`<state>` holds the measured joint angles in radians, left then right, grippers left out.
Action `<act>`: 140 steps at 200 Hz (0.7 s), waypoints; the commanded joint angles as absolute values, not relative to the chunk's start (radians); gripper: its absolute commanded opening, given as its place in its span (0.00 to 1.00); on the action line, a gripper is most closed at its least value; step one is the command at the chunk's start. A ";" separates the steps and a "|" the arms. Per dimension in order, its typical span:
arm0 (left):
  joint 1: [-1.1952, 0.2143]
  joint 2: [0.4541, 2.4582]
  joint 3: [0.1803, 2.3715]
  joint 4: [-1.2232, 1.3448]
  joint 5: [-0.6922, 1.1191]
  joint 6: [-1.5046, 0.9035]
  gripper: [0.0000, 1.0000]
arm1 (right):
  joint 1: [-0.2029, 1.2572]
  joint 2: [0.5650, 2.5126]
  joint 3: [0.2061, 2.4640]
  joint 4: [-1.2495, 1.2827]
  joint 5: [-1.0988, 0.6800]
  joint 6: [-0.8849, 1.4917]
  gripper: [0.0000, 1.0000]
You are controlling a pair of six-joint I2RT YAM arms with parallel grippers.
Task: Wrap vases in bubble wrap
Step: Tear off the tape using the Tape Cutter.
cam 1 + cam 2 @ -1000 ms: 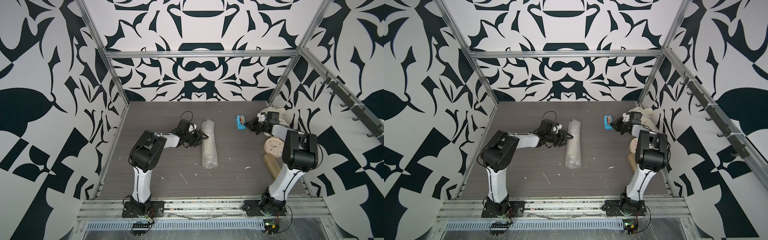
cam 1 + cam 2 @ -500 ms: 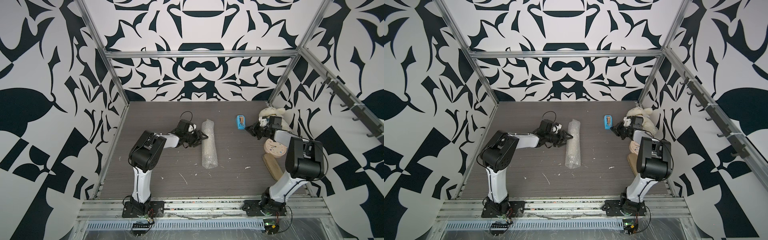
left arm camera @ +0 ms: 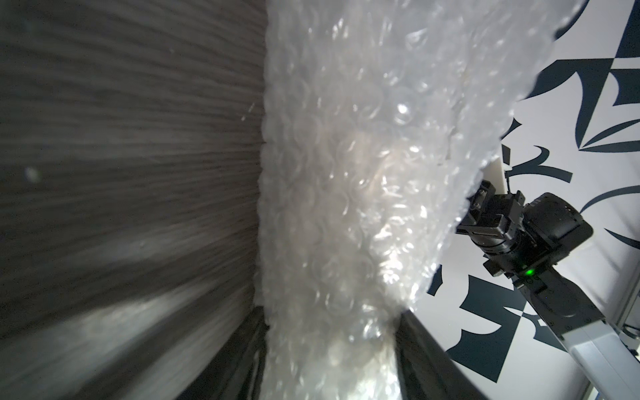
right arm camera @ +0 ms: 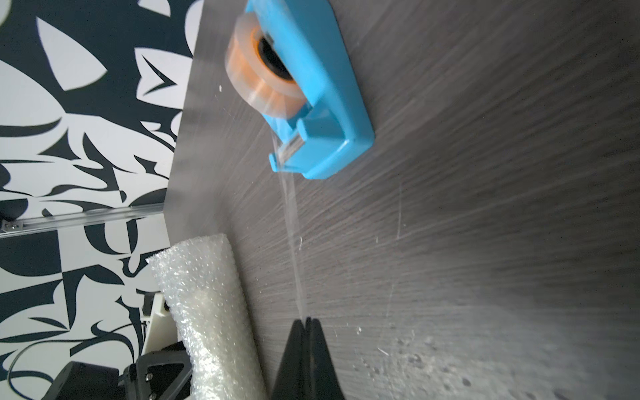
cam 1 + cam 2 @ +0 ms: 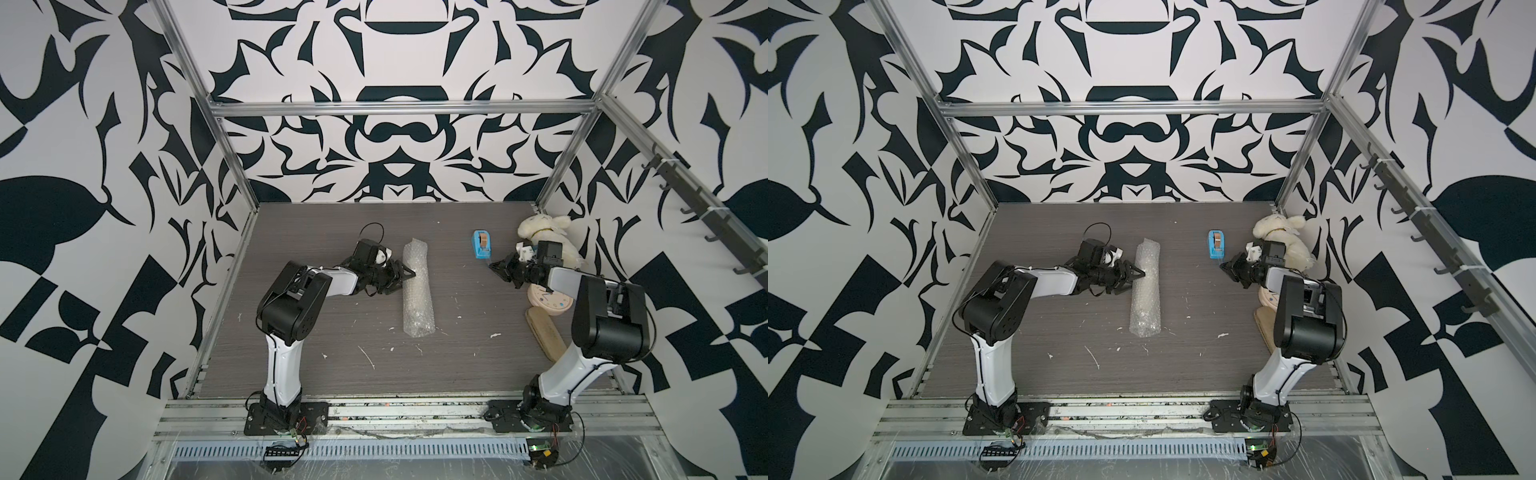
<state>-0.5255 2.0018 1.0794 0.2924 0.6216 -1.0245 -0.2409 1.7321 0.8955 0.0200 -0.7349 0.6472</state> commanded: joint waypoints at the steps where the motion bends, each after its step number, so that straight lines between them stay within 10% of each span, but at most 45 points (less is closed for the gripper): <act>1: -0.523 2.018 1.040 0.172 0.567 -1.014 0.60 | -0.243 1.694 0.874 -0.005 -0.768 0.626 0.00; 105: -0.525 2.016 1.042 0.170 0.564 -1.014 0.60 | -0.242 1.674 0.797 -0.025 -0.763 0.603 0.00; 140: -0.523 2.014 1.042 0.166 0.562 -1.014 0.60 | -0.243 1.643 0.781 -0.089 -0.693 0.555 0.24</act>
